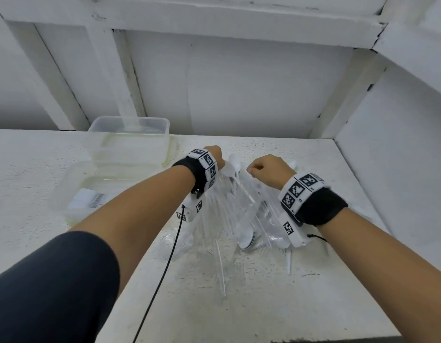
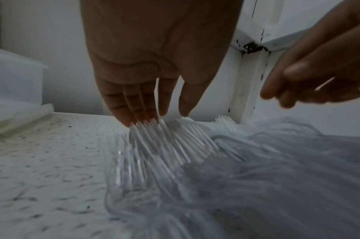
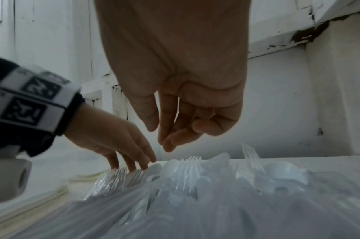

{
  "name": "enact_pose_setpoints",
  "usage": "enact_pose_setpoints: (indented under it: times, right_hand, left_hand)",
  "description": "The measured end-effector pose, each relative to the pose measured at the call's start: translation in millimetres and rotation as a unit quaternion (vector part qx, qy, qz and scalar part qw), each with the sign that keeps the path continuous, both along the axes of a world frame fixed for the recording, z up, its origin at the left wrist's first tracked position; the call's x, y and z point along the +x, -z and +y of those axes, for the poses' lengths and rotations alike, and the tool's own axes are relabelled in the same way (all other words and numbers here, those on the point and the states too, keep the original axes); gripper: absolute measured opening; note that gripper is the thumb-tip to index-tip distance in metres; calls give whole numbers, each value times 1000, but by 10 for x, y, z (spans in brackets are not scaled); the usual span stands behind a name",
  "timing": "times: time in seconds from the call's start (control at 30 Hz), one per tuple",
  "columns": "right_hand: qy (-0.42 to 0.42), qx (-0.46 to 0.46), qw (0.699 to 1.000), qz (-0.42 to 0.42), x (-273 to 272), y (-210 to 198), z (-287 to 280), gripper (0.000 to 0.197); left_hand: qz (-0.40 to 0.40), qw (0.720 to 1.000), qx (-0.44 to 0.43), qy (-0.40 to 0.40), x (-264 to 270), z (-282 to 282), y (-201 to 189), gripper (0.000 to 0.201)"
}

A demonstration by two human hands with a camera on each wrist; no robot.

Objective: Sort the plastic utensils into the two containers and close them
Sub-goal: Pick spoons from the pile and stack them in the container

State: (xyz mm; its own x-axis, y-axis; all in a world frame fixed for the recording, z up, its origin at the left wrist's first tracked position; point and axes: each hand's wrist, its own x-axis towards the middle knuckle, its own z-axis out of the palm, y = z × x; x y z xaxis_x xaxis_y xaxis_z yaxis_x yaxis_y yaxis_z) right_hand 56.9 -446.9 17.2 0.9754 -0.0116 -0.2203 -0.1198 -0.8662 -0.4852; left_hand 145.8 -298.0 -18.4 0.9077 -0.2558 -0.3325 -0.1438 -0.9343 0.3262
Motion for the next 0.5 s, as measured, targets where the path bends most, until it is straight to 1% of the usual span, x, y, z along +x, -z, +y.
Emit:
enact_pose_setpoints:
  times: [0.1,0.13,0.2,0.23,0.33,0.37,0.4,0.47,0.5]
  right_hand:
    - [6,20,1000,-12,-35,-62,-112,26]
    - [5,23,1000,-13,-47,-70,-142,27]
    - [2,23,1000,-12,-64,-62,-191,27]
    - [-1,21,1000,-10,-63,-51,-212,27]
    - [-9,14,1000,-6,-14,-41,-234,25]
    - [-10,11,1000,-7,21,-45,-223,25]
    - [-13,7,1000,-11,66,-53,-206,25]
    - [-18,-6,1000,-20,201,-50,-155,25]
    - [-23,-16,999,-23,279,-41,-116,26]
  left_hand:
    - [15,999,29,5,57,-79,77,35]
    - [16,999,38,12,40,-91,78,33]
    - [23,999,40,20,20,-85,64,19]
    - [24,999,28,24,25,-65,64,15]
    - [11,999,-48,-1,3,52,-18,27]
    - [6,997,-77,-13,-31,101,-81,26]
    - [4,994,-108,-22,-54,150,-130,20]
    - [11,981,-189,-52,-94,270,-219,3]
    - [15,970,-232,-73,-119,334,-260,10]
